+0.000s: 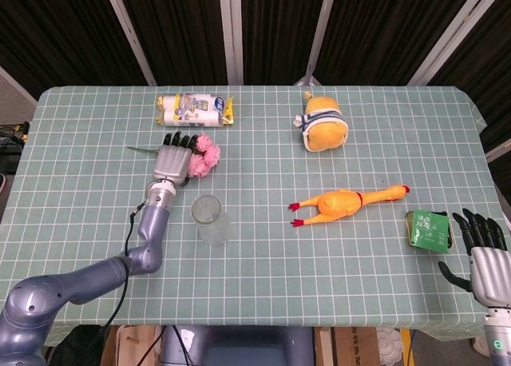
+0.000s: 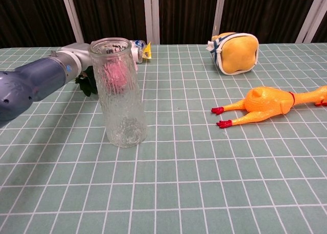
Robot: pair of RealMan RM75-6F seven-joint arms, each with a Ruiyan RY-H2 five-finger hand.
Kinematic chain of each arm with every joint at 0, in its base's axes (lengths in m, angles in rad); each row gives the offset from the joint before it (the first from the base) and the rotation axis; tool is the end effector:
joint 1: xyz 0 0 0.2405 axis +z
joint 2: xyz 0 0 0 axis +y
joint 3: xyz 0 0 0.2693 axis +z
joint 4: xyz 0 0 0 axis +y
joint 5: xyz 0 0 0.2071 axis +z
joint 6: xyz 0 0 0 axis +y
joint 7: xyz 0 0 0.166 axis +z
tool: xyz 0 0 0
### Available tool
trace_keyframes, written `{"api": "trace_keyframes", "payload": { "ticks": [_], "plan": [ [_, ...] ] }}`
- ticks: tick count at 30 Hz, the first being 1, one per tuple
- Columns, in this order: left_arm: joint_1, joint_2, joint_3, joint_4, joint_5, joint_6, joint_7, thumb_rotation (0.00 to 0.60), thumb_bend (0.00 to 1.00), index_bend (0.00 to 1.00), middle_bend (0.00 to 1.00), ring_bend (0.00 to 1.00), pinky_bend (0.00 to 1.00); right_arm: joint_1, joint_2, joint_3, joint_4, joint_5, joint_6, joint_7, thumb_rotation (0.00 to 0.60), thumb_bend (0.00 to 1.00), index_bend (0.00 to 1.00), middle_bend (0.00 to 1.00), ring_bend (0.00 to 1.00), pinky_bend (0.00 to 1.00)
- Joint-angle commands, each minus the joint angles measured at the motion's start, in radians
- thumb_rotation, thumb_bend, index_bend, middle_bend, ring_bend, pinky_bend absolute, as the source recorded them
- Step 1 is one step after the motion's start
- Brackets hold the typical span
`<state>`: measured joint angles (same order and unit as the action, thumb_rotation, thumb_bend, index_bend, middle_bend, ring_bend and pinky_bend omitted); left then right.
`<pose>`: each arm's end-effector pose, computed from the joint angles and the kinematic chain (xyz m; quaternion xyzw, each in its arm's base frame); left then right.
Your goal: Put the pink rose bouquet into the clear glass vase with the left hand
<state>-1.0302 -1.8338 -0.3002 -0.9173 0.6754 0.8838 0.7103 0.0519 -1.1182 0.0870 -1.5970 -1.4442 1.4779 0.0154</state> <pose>-0.1338 0.4794 -0.0493 -0.7074 -0.3256 -0.2618 0.5701 -0.3367 -0.2005 0.1779 0.5629 -0.4007 0.3809 0.6143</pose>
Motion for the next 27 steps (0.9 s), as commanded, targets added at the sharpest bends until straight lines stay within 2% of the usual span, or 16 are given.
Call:
{"api": "trace_keyframes", "payload": {
  "ticks": [1,6,10,20,27],
  "plan": [
    [-0.011,-0.028,-0.002,0.042,0.008,0.004,0.005,0.600,0.38,0.11,0.18,0.10,0.17,-0.001,0.000,0.001,0.000,0.000,0.002,0.003,0.600,0.27,0.12,0.07,0.03,0.00],
    [-0.015,-0.058,0.003,0.090,0.063,0.034,-0.022,0.600,0.50,0.22,0.33,0.24,0.35,-0.002,0.000,0.001,0.001,0.000,0.003,0.008,0.600,0.27,0.13,0.07,0.03,0.00],
    [-0.012,-0.080,0.010,0.140,0.109,0.066,-0.040,0.600,0.53,0.29,0.40,0.30,0.43,-0.003,0.001,0.001,0.002,-0.004,0.007,0.018,0.600,0.27,0.13,0.07,0.03,0.00],
    [0.013,-0.099,0.015,0.215,0.160,0.074,-0.062,0.600,0.57,0.41,0.52,0.38,0.52,-0.005,0.005,-0.001,-0.001,-0.006,0.008,0.027,0.600,0.27,0.13,0.07,0.03,0.00],
    [0.049,-0.088,0.022,0.227,0.270,0.149,-0.212,0.600,0.60,0.45,0.56,0.41,0.54,-0.008,0.008,-0.001,-0.006,-0.009,0.013,0.030,0.600,0.27,0.13,0.07,0.03,0.00]
  ]
}}
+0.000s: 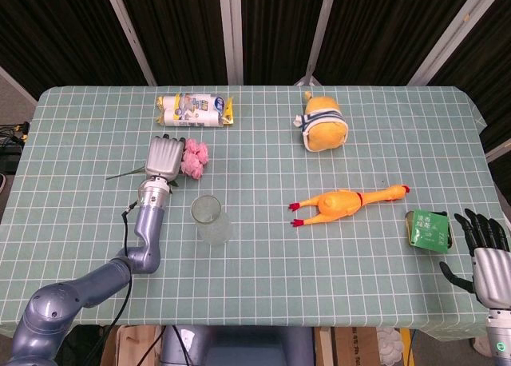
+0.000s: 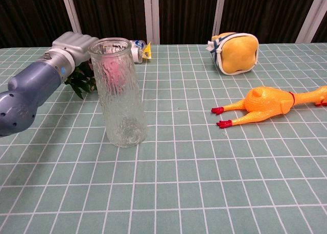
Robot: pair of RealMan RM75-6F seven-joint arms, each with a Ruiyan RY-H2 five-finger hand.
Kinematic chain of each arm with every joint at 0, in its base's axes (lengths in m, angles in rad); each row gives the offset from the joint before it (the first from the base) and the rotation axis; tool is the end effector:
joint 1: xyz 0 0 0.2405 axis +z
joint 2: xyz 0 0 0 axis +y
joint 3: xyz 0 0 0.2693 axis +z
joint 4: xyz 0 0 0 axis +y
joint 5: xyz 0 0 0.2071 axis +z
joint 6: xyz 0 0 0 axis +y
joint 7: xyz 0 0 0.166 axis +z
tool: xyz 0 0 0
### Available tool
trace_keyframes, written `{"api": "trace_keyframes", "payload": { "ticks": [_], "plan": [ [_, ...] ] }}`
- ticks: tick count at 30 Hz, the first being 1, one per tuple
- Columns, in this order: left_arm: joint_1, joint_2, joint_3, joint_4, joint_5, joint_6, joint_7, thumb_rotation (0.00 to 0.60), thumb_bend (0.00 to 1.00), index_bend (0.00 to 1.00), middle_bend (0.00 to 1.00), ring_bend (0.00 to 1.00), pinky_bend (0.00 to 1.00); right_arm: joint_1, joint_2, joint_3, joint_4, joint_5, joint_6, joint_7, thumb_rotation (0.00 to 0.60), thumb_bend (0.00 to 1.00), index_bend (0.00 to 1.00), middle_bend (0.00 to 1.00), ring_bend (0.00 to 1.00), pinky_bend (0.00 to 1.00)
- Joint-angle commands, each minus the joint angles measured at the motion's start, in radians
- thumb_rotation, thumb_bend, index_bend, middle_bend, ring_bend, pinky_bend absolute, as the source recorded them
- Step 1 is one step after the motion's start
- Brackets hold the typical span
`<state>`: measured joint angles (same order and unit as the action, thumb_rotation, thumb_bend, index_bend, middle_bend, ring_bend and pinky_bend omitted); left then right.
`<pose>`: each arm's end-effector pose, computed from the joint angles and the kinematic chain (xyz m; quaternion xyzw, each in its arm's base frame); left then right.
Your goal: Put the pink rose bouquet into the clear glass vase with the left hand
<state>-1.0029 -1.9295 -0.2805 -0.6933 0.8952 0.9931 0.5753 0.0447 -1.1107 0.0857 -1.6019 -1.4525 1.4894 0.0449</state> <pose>-0.1455 0.4855 -0.0368 -0.6799 -0.2474 -0.2953 0.6239 -0.3357 -0.1978 0.1809 0.5570 -0.4052 0.3914 0.6103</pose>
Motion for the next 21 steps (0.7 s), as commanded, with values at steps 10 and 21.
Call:
{"api": "trace_keyframes", "payload": {
  "ticks": [10,21],
  "plan": [
    [0.109,0.067,0.010,-0.007,0.170,0.142,-0.317,0.600,0.62,0.48,0.57,0.42,0.58,-0.002,0.002,-0.005,-0.012,-0.013,0.005,-0.005,0.600,0.27,0.13,0.07,0.03,0.00],
    [0.173,0.158,-0.054,-0.109,0.293,0.341,-0.699,0.600,0.61,0.48,0.57,0.42,0.57,0.003,-0.004,-0.008,-0.013,-0.016,-0.001,-0.020,0.600,0.27,0.13,0.07,0.03,0.00]
  ]
}}
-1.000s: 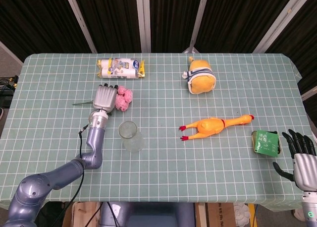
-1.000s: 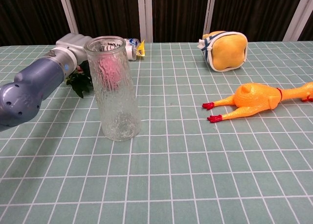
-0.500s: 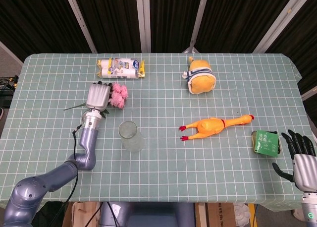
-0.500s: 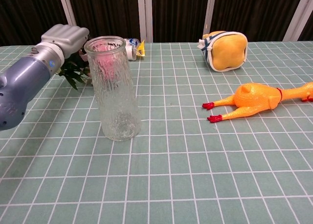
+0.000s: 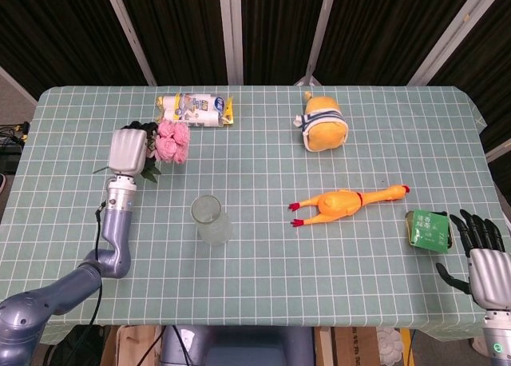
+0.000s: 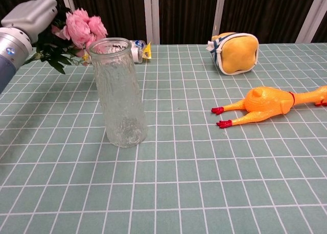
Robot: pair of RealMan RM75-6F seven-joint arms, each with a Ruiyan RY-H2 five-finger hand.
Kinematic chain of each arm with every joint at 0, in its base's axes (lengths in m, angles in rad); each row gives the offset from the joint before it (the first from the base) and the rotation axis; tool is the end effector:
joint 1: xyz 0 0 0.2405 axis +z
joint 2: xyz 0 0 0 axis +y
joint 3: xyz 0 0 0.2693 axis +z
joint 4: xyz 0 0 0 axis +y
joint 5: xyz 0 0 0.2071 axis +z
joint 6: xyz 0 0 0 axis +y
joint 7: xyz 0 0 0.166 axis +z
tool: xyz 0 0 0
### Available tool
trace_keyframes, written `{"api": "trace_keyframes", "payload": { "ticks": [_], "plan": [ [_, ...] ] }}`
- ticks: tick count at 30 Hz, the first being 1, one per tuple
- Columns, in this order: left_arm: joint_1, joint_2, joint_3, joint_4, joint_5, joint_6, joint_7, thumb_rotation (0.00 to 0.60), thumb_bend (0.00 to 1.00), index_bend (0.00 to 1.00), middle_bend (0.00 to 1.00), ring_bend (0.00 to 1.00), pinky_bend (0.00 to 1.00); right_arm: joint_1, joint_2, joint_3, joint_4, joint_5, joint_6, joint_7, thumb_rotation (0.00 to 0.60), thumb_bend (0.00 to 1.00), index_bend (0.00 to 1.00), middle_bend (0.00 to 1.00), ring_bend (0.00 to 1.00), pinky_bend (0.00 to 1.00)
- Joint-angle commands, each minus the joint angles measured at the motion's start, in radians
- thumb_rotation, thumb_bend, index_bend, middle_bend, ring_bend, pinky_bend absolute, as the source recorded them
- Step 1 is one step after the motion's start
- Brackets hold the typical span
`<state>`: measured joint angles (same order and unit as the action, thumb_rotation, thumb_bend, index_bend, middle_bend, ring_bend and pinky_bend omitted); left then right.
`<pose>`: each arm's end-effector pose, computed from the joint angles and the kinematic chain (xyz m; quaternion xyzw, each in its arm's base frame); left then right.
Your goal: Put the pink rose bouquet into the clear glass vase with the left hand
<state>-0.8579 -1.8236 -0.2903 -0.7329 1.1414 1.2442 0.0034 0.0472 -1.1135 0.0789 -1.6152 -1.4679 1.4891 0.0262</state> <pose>-0.1770 0.4691 0.0369 -0.5674 -0.2918 -0.5066 0.5799 -0.3308 -0.1973 0.1764 0.5651 -0.4029 0.3912 0.6044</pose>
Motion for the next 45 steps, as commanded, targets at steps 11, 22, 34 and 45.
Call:
{"api": "trace_keyframes", "payload": {
  "ticks": [11,22,34,45],
  "plan": [
    [0.094,0.277,-0.185,-0.556,0.091,0.231,-0.358,0.600,0.61,0.48,0.56,0.42,0.56,0.001,-0.004,-0.004,-0.005,-0.011,0.004,-0.009,0.600,0.27,0.13,0.07,0.03,0.00],
    [0.183,0.498,-0.290,-1.077,0.039,0.177,-0.478,0.600,0.61,0.48,0.56,0.42,0.56,0.002,-0.007,-0.005,-0.004,-0.008,0.000,-0.013,0.600,0.27,0.13,0.07,0.03,0.00],
    [0.222,0.599,-0.327,-1.307,-0.031,0.059,-0.609,0.600,0.60,0.48,0.55,0.41,0.56,0.003,-0.009,-0.005,-0.005,-0.007,-0.001,-0.020,0.600,0.27,0.13,0.07,0.03,0.00],
    [0.208,0.561,-0.304,-1.338,-0.033,0.013,-0.672,0.600,0.60,0.47,0.55,0.41,0.56,0.001,-0.006,-0.005,-0.005,-0.008,0.003,-0.013,0.600,0.27,0.13,0.07,0.03,0.00]
  ]
}}
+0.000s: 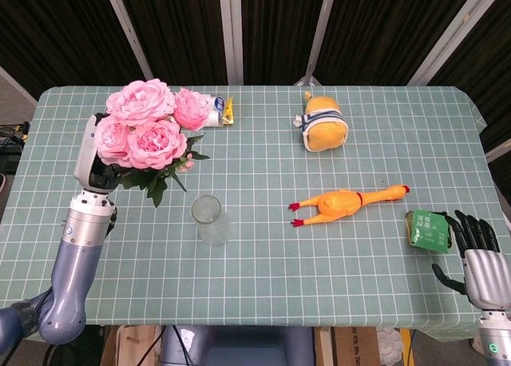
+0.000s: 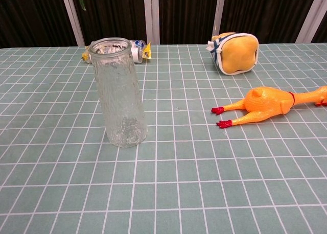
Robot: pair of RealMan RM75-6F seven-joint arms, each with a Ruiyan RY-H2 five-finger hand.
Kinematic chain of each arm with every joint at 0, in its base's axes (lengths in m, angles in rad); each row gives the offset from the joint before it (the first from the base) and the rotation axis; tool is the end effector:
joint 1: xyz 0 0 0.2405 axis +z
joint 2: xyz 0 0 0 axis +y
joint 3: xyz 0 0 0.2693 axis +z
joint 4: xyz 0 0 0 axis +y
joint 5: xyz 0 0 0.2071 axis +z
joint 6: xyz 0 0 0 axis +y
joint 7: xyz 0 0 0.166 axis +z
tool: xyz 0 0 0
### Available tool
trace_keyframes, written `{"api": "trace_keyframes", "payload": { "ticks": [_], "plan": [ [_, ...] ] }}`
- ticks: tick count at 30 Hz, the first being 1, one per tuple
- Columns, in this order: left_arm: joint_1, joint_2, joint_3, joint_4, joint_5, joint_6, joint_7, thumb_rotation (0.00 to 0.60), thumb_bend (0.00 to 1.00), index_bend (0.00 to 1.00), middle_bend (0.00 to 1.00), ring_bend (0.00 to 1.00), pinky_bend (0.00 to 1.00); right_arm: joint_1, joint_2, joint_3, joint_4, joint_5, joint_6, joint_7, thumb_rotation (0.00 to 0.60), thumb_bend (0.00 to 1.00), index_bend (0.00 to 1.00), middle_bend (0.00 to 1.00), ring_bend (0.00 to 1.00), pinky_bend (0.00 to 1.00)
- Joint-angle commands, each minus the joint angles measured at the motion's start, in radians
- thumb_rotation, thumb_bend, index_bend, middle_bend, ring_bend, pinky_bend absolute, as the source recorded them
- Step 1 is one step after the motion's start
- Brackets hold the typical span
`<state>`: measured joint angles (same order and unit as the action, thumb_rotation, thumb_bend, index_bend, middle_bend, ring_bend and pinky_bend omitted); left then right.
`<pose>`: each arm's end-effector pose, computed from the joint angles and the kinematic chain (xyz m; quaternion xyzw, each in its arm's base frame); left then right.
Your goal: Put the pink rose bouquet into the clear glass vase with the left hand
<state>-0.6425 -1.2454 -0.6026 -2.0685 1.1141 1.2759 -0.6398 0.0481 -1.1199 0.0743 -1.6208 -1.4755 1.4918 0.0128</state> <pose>-0.0343 0.3548 0.1826 -0.3224 -0.5538 -0.7656 0.0563 -0.3281 -0.1967 0.1728 0.5687 -0.4014 0.3914 0.6019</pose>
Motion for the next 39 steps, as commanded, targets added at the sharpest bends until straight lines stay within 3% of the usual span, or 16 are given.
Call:
{"api": "trace_keyframes", "payload": {
  "ticks": [1,22,39],
  "plan": [
    [-0.010,-0.021,0.011,0.000,-0.007,-0.025,-0.033,0.600,0.60,0.47,0.55,0.41,0.56,0.000,0.001,0.000,0.000,0.000,0.001,0.001,0.600,0.27,0.13,0.07,0.03,0.00],
    [-0.056,-0.149,0.082,0.110,0.012,-0.058,0.001,0.600,0.60,0.47,0.55,0.41,0.56,-0.005,0.009,0.006,0.005,0.006,0.007,0.031,0.600,0.27,0.13,0.07,0.03,0.00],
    [-0.036,-0.208,0.176,0.187,0.071,-0.102,-0.033,0.600,0.60,0.47,0.54,0.41,0.56,-0.005,0.013,0.008,0.008,0.010,0.004,0.048,0.600,0.27,0.13,0.07,0.03,0.00]
  ]
}}
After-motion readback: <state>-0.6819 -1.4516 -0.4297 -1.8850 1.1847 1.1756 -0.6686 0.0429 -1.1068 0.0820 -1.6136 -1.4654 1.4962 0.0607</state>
